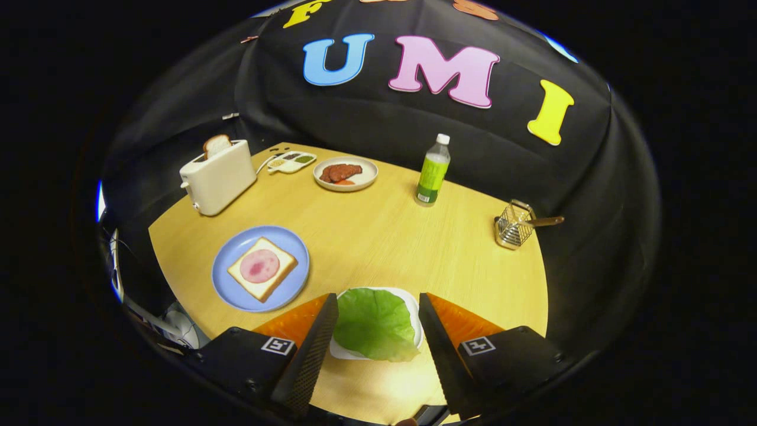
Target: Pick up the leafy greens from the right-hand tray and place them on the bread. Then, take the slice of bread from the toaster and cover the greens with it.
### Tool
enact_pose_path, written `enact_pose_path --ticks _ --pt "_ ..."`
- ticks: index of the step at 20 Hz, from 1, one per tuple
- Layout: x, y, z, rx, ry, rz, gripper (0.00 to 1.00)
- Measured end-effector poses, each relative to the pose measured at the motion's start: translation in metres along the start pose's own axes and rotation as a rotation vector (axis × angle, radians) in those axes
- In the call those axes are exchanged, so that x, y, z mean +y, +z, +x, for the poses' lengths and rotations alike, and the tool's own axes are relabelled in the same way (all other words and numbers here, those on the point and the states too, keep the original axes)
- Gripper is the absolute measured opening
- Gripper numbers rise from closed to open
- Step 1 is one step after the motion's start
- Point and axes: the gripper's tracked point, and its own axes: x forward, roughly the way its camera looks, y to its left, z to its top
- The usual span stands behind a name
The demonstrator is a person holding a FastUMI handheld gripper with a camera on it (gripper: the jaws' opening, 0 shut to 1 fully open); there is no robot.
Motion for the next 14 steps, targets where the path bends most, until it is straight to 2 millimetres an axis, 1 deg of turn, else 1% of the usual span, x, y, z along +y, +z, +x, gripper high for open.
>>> enact_pose_path --ticks 5,7,8,11,13,14 --pt "-0.001 -0.044 0.035 0.122 0.032 -0.008 0.84" --pt "-0.002 -0.054 0.049 0.154 0.044 -0.001 0.81" --pt "-0.004 -0.059 0.054 0.169 0.047 -0.001 0.81" --pt "-0.001 -0.073 0.074 0.224 0.063 -0.002 0.81" --pt "0.0 -0.081 0.081 0.256 0.072 -0.001 0.76" --pt "0.001 -0.084 0.086 0.265 0.078 0.001 0.76"
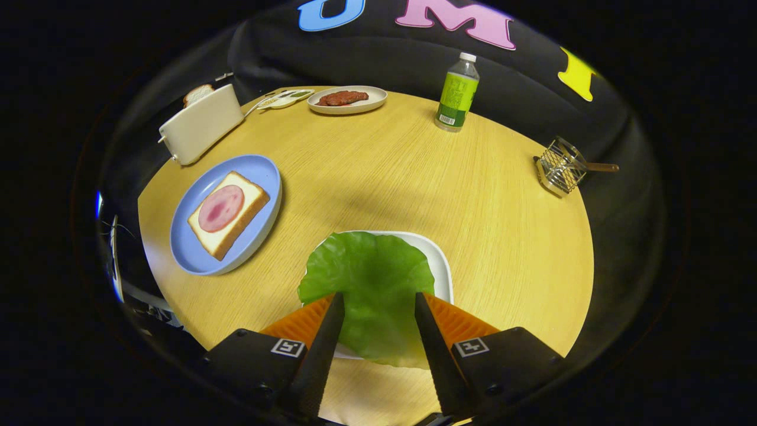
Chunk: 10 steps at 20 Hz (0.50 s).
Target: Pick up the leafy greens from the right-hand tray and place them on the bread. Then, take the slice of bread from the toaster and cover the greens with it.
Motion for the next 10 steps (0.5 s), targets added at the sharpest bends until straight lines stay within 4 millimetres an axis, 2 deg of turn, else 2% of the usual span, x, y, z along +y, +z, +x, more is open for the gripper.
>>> enact_pose_path --ticks 4,5,7,9,10 --pt "0.002 -0.001 0.011 0.028 0.015 0.016 0.75" --pt "0.004 -0.001 0.014 0.039 0.027 0.025 0.69" --pt "0.006 -0.003 0.01 0.042 0.036 0.043 0.65" --pt "0.004 -0.002 0.014 0.04 0.039 0.034 0.61" --pt "0.003 -0.002 0.013 0.041 0.037 0.037 0.51"
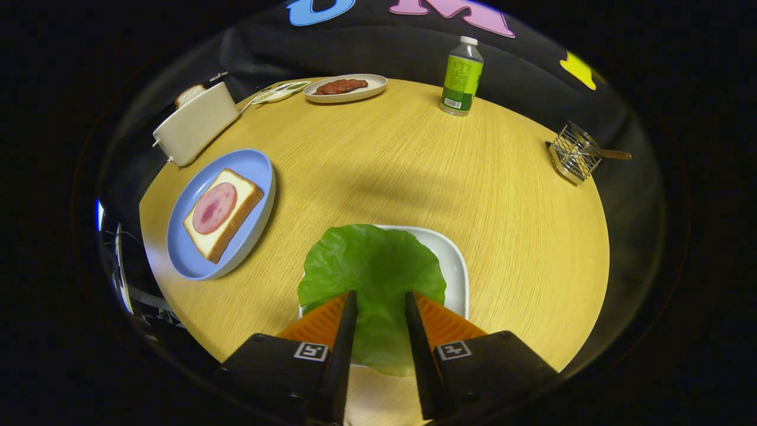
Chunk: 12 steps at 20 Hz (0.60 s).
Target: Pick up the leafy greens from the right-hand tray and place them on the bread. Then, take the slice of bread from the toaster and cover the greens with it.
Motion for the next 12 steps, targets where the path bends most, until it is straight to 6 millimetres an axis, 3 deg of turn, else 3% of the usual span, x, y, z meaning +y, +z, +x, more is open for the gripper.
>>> enact_pose_path --ticks 1,3,4,12 --pt "-0.001 0.0 0.0 0.001 -0.002 0.009 0.34" --pt "-0.001 0.0 -0.001 -0.006 -0.005 0.017 0.13" --pt "-0.001 0.0 -0.002 -0.009 -0.005 0.016 0.08" --pt "0.0 0.03 -0.041 -0.105 0.013 0.07 0.05"
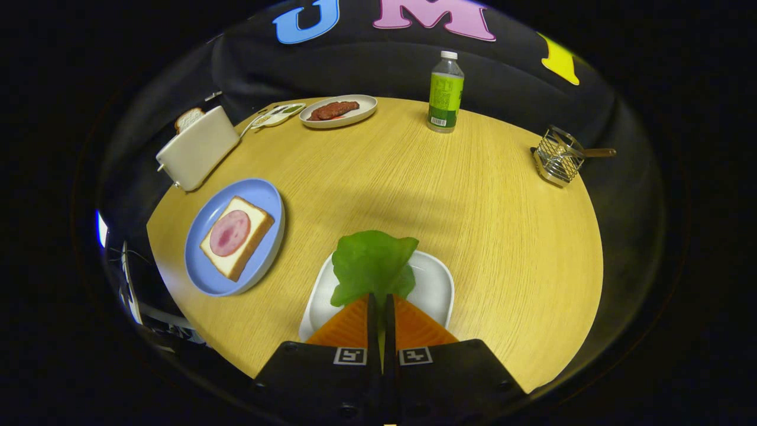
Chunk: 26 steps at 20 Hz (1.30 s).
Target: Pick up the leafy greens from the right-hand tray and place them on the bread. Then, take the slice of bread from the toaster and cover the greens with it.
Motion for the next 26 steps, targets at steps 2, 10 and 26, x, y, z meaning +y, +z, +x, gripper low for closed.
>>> enact_pose_path --ticks 2,10,26 --pt "0.005 0.013 -0.013 -0.028 0.01 -0.001 0.05" --pt "0.07 0.073 -0.059 -0.108 0.126 -0.063 0.05" --pt "0.224 0.085 0.001 0.063 0.26 -0.268 0.05"
